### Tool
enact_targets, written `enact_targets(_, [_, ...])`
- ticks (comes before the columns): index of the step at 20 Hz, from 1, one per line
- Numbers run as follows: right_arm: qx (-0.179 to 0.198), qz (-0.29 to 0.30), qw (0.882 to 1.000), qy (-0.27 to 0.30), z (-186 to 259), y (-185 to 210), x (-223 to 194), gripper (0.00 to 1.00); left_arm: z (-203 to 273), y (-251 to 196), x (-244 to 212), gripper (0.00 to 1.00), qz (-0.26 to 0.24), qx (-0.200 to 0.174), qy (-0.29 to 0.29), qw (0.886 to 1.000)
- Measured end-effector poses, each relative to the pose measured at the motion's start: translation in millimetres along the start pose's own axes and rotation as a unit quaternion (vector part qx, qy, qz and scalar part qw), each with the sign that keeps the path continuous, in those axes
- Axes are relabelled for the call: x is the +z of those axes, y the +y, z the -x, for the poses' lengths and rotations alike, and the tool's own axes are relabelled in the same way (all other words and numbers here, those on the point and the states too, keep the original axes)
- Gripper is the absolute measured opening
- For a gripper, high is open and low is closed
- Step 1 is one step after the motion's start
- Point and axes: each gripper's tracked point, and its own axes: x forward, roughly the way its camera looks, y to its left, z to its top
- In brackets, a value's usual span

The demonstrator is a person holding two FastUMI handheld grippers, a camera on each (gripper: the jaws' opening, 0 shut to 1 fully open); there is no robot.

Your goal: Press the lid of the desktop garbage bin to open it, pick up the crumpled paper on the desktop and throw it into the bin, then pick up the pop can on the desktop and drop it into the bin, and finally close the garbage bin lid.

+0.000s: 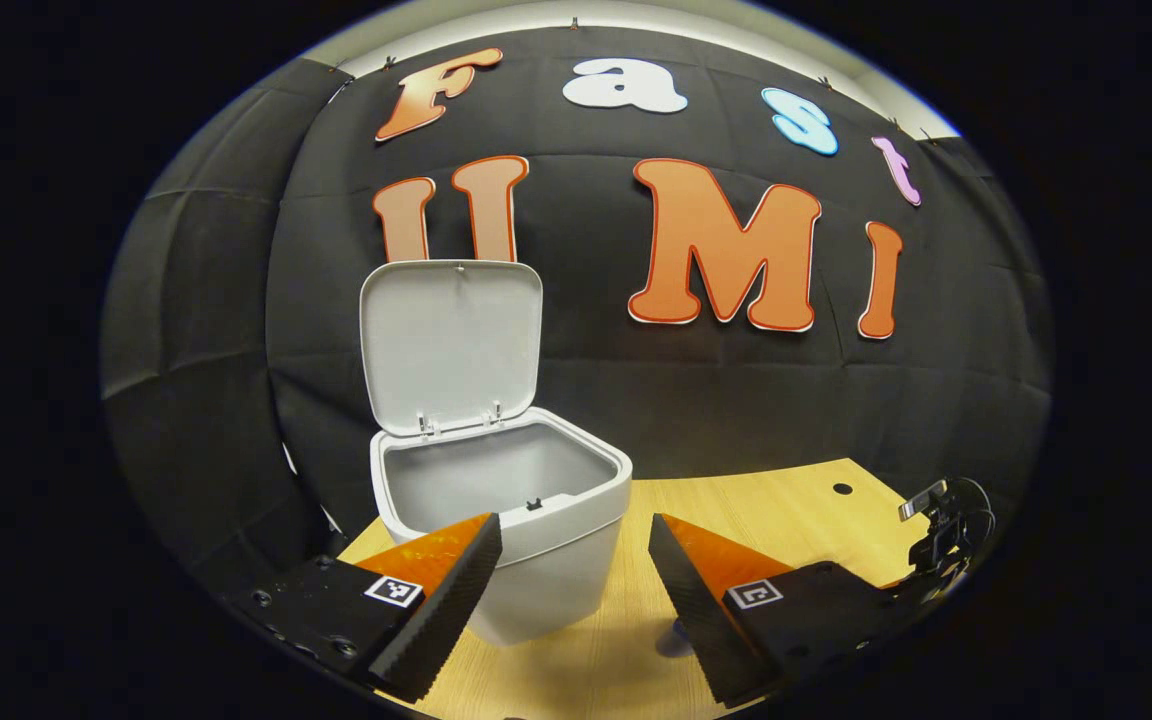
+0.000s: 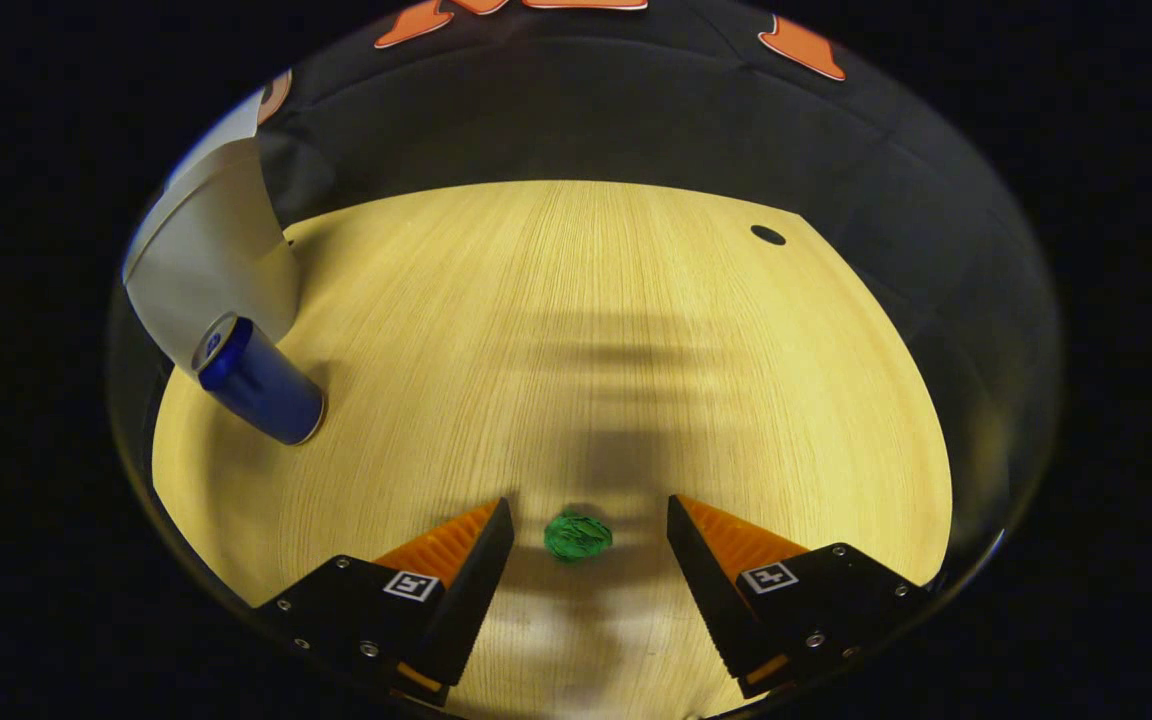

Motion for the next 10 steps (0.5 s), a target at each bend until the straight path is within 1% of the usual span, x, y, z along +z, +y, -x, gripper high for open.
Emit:
enact_targets(1, [0.003, 0.001, 1.0, 0.004, -0.1, 1.4, 0.6, 0.9, 0.8, 0.9, 1.1, 0.94, -0.001, 0.001, 0.0, 1.0])
enact_targets(4, [0.008, 0.003, 1.0, 0.002, 1.1, 5.4, 12.0, 0.87, 1.9, 4.8, 1.9, 0.94, -0.004, 0.007, -0.001, 1.0])
enact_targets(5, [0.011, 0.0, 1.0, 0.009, 1.0, 7.2, 13.6, 0.72, 2.2, 6.0, 1.8, 0.94, -0.003, 0.009, -0.001, 1.0])
enact_targets(7, [0.012, 0.002, 1.0, 0.02, 0.9, 8.7, 18.0, 0.65, 2.7, 5.2, 1.2, 0.94, -0.001, 0.009, 0.0, 1.0])
enact_targets(8, [0.012, 0.002, 1.0, 0.022, 1.7, 9.3, 21.5, 0.53, 3.6, 6.2, 0.9, 0.94, -0.001, 0.01, 0.0, 1.0])
enact_targets(9, [0.012, 0.002, 1.0, 0.018, 2.3, 9.9, 27.8, 0.54, 3.6, 7.9, 2.0, 0.94, -0.002, 0.011, 0.0, 1.0])
enact_targets(10, [0.012, 0.003, 1.0, 0.017, 3.4, 9.6, 34.5, 0.56, 5.9, 8.9, 2.2, 0.94, -0.003, 0.013, -0.001, 1.0])
